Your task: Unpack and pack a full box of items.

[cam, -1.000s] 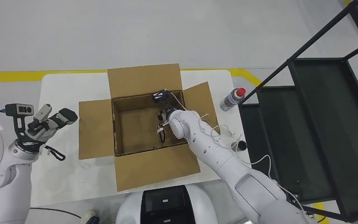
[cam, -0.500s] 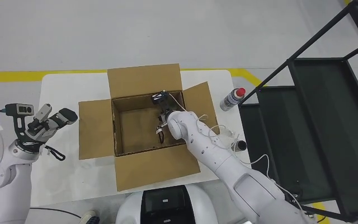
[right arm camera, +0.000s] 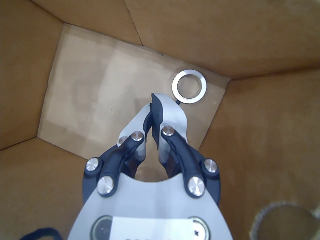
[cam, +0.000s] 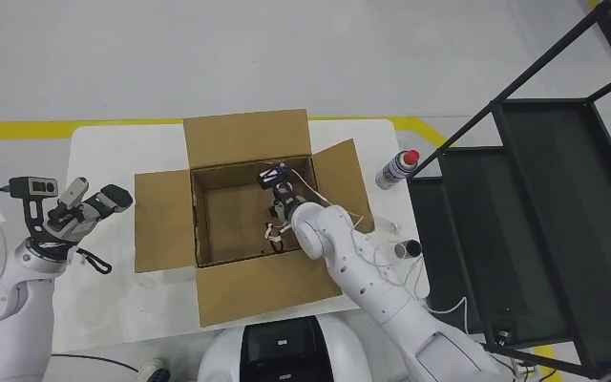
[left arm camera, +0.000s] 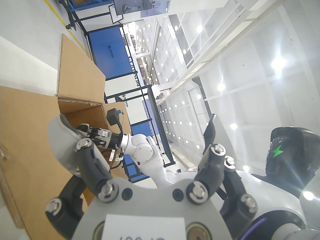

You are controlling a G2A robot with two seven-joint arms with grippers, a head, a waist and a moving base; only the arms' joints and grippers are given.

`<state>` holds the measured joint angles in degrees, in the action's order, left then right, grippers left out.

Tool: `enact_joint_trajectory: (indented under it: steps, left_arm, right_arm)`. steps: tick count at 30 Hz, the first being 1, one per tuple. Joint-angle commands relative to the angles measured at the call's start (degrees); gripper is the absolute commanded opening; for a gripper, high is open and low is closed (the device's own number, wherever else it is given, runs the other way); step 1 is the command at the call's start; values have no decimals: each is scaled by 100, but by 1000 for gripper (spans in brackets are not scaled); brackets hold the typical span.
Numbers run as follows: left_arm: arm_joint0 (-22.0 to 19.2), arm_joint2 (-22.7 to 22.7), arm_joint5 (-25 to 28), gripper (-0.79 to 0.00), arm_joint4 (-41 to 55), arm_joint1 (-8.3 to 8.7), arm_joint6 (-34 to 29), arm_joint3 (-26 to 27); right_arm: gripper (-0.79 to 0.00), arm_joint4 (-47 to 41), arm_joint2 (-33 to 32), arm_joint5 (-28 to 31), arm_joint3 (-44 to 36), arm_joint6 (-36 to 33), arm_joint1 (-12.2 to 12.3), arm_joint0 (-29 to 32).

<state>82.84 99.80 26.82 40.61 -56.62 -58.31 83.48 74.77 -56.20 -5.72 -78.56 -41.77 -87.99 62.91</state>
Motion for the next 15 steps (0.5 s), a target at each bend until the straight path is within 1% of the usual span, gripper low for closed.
enact_joint_trajectory:
  steps: [1, 3, 4, 7, 11, 13, 15]
  left_arm:
    - [0, 0, 0, 0, 0, 0, 0, 0]
    - [0, 0, 0, 0, 0, 0, 0, 0]
    - [0, 0, 0, 0, 0, 0, 0, 0]
    - [0, 0, 0, 0, 0, 0, 0, 0]
    - [0, 0, 0, 0, 0, 0, 0, 0]
    - [0, 0, 0, 0, 0, 0, 0, 0]
    - [0, 0, 0, 0, 0, 0, 0, 0]
  right_arm:
    - [-785, 93, -57, -30, -151, 4, 25, 100]
    - [-785, 169, -95, -108, -172, 15, 34, 124]
    - [-696, 156, -101, -126, -151, 7, 30, 108]
    - [-610, 44, -94, -177, -29, 1, 6, 30]
    - [-594, -279, -101, -530, 187, -52, -65, -136]
    - [-603, -460, -67, -676, 296, -81, -111, -239]
    - [-634, -623, -34, -903, 412, -79, -160, -334]
